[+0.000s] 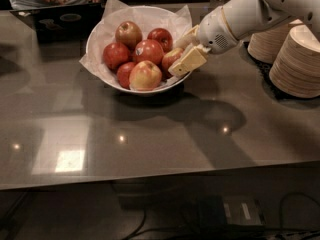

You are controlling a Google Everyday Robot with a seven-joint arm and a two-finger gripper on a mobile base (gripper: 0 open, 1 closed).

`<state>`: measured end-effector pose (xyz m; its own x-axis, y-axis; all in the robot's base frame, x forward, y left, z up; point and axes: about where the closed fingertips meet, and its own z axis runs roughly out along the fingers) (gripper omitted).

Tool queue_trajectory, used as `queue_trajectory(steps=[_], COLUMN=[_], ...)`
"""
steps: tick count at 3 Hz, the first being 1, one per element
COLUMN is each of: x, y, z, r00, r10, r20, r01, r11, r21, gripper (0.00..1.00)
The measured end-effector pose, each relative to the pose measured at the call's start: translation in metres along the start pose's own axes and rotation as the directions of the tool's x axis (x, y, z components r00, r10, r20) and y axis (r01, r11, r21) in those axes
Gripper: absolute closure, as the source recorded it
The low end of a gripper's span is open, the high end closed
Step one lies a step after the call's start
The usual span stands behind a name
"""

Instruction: Pick apple from white bowl

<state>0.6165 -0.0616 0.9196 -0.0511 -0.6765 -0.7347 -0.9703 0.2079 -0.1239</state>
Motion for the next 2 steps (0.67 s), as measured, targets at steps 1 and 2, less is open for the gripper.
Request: queue_trajectory(steps=[1, 2], x=[0.0034, 0.0127], y=[0.0009, 0.0033], z=[0.0025, 0.0109], r00=[1.0, 0.999], r10=[0.013, 0.037], r20=[-0.004, -0.02], r01=[-0.013, -0.037], r11=[0.9999, 0.9991], r21=[-0.006, -0.02], gripper=[0.39, 0.39])
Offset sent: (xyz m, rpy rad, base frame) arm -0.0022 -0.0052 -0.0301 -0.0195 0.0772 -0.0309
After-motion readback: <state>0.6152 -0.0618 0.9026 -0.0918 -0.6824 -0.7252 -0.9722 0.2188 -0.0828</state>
